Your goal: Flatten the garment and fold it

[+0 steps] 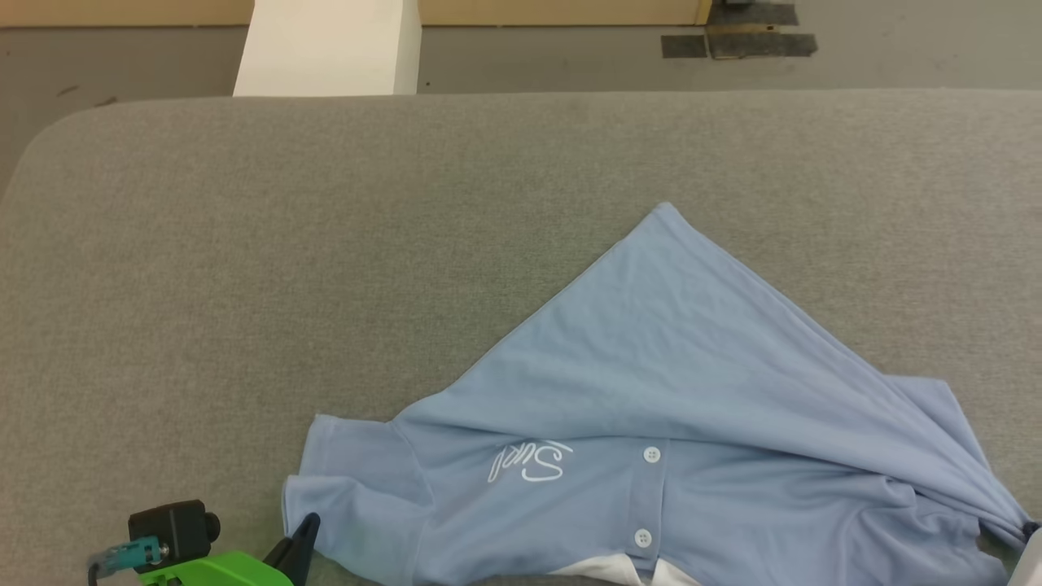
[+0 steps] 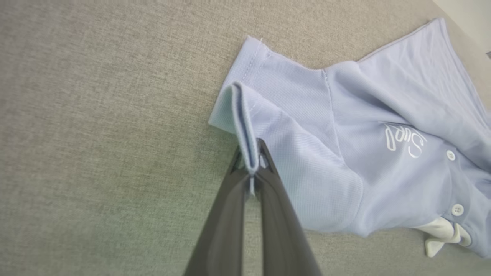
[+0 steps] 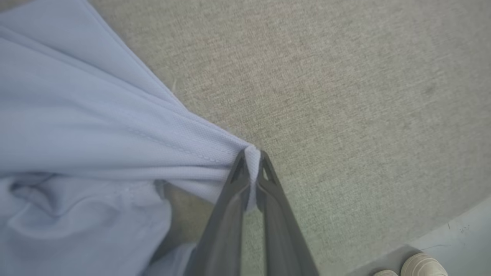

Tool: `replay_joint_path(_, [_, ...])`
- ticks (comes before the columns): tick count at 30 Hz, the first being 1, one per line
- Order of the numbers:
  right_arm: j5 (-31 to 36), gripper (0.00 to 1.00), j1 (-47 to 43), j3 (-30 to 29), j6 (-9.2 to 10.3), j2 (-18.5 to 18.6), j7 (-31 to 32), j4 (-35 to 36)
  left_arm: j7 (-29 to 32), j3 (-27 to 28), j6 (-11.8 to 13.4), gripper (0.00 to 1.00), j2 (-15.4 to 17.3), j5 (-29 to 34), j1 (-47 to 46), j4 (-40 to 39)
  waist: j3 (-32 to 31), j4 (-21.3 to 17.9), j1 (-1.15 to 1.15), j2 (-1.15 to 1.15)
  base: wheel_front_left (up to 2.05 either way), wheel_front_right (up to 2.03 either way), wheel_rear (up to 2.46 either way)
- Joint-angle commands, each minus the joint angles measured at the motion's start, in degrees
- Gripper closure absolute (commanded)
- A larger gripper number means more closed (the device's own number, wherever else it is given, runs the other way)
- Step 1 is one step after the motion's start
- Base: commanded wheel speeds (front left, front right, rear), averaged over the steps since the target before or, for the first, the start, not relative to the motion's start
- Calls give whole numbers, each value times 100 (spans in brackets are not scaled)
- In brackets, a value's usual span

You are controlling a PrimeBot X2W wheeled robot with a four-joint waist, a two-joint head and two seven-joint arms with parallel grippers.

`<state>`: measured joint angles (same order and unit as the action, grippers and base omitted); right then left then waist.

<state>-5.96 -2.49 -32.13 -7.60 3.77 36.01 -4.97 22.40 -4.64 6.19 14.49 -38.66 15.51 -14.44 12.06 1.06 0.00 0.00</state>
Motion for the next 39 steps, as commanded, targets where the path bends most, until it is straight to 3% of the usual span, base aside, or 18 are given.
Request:
replay_joint_path(1, [-49,100,-90,4,11,-48,77,-105,24,-3,48,100,49,-31,54,-27,-77,-73,0,0,0,0,0])
replay_joint_path(2, [-59,100,-85,9,11,-53,75,-122,28,-5,47,100,55,-32,52,-31,-79,-69,0,0,0,0,0])
replay_joint_path(3, [-72,64,-72,64,11,-57,51,-120,35,-8,46,100,62,-33,51,-35,-82,-65,0,0,0,0,0])
replay_joint_path(4, [-81,19,-54,131,11,-56,-3,-90,39,-11,47,100,68,-33,50,-37,-83,-60,0,0,0,0,0])
replay_joint_path(5, [-93,0,-22,175,11,-44,-63,-53,41,-13,48,100,70,-35,48,-39,-84,-56,0,0,0,0,0])
replay_joint_path(9, [-143,0,256,457,11,110,-530,178,40,-39,44,100,64,-40,42,-39,-71,-27,0,0,0,0,0])
replay_joint_path(17, [-597,0,1511,2272,11,707,-2220,454,17,-107,14,100,54,-29,-98,1,106,93,0,0,0,0,0])
replay_joint_path(22, [-742,0,2509,3445,11,940,-2803,-129,-7,-196,-40,100,23,-21,-265,56,320,253,0,0,0,0,0])
replay_joint_path(29, [-1115,0,3724,4435,11,1043,-2168,-1687,-102,-302,-108,100,-64,-17,-483,206,613,555,0,0,0,0,0])
replay_joint_path(39, [-1034,0,4976,4634,11,1099,-644,-3272,-237,-507,-243,100,-215,-14,-790,471,988,1033,0,0,0,0,0])
